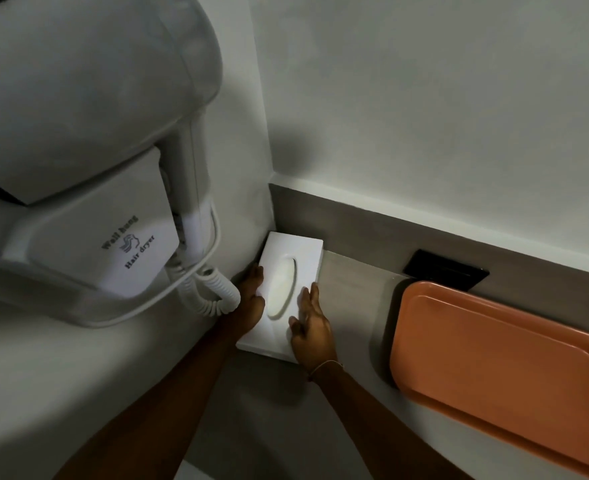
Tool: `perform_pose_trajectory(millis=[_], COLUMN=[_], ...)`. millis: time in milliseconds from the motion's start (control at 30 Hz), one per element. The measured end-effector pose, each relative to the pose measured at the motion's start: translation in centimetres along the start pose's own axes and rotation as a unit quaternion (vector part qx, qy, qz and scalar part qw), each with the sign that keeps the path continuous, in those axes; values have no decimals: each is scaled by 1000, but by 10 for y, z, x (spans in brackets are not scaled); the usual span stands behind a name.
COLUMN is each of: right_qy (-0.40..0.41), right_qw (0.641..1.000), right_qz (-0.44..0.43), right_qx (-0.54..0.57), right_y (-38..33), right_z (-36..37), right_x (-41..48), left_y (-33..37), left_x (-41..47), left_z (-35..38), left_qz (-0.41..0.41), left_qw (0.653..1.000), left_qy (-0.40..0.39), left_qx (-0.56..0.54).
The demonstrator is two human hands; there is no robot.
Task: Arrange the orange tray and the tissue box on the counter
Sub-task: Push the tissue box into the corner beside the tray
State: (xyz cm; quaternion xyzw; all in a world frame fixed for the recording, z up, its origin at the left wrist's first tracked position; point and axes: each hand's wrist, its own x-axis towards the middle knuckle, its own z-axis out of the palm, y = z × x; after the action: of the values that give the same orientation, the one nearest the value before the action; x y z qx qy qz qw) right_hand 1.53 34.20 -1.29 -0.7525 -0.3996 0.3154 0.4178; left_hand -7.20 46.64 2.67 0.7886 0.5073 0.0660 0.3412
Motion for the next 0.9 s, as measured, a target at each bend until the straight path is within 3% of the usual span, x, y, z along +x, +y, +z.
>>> perform_pose_trajectory(millis=[67, 167, 267, 367, 600, 900], right_qy=[-13, -57, -81, -118, -143, -154], right_qw=[999, 992, 965, 929, 900, 898], right_qz=[-21, -66, -155, -222, -228, -241], right_qx=[-30, -92, -193, -271, -343, -334], right_y=[5, 9, 20, 30, 40, 45], right_z=[-3, -12, -20, -18, -8, 8], right_x=[0, -18, -50, -82, -93, -63], left_y=[-5, -24, -46, -66, -88, -95], left_x=[-7, -42, -98, -145, -167, -164], left_z=[0, 12, 40, 67, 90, 94], left_qz=[62, 70, 31, -33, -33, -15], left_qw=[998, 996, 992, 990, 987, 981], left_qy=[2, 56, 121, 135, 95, 100], left_qx=[34, 23, -4, -7, 125, 165])
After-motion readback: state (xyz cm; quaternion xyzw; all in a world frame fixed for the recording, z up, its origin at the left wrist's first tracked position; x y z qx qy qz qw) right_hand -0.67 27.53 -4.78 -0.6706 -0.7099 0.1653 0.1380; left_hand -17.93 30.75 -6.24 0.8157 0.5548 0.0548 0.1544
